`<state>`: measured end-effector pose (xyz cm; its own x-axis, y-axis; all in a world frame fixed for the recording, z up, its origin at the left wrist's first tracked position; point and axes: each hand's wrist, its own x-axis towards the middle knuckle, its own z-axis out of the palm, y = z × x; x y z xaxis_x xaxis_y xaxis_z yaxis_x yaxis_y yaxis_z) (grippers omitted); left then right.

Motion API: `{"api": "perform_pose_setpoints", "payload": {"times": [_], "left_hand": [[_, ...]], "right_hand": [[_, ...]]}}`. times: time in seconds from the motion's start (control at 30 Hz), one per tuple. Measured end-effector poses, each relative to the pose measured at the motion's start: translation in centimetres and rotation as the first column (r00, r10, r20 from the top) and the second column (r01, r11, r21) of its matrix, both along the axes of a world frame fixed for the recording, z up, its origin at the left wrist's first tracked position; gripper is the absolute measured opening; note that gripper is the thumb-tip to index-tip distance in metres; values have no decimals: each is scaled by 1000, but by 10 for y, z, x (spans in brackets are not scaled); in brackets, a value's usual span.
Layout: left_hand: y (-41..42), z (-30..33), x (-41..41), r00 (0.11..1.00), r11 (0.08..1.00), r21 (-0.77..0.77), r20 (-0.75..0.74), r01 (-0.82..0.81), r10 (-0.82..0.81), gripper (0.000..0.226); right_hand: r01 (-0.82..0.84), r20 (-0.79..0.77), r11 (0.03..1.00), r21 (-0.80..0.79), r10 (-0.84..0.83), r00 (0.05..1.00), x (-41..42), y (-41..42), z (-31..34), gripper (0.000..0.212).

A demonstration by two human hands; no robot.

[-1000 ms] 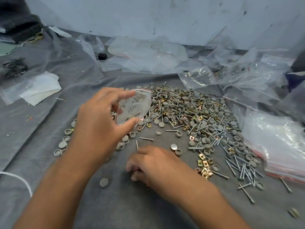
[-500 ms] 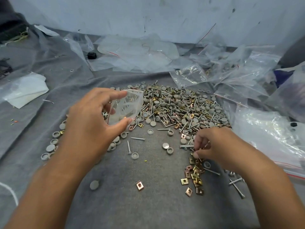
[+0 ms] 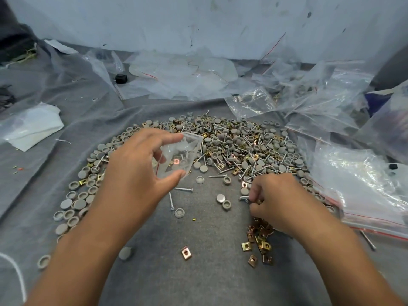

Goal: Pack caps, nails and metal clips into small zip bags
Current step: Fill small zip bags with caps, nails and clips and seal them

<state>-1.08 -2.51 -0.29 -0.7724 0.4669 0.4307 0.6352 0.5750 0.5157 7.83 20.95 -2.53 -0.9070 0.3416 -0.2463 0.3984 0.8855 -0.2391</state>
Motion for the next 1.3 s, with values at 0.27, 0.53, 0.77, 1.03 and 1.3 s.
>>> {"api": "perform_pose_setpoints", "payload": {"times": [0.27,0.53,0.77,1.03,1.3], "left_hand": [[2,0,2,1000,1000,-1,10,15,-15,61],[14,-2,8,997,997,-32,28,73,-72,61],[16,-3,7,997,997,-30,31,77,-76,56],[20,-4,4,996,997,-4,38,79,-79,57],[18,-5,3,998,998,-47,50,49,-47,65]], "right_hand": [[-99,-355,938,-331,-26,934,0,4,14,13],[-433,-848,866,-249,21,529,-23,-52,15,14],[-364,-942,931,-31,95,323,-30,-62,2,21],[-312,-921,950,19,138,364,-30,-58,3,9],[-203,-169,975,-85,187,968,-7,28,6,21]]}}
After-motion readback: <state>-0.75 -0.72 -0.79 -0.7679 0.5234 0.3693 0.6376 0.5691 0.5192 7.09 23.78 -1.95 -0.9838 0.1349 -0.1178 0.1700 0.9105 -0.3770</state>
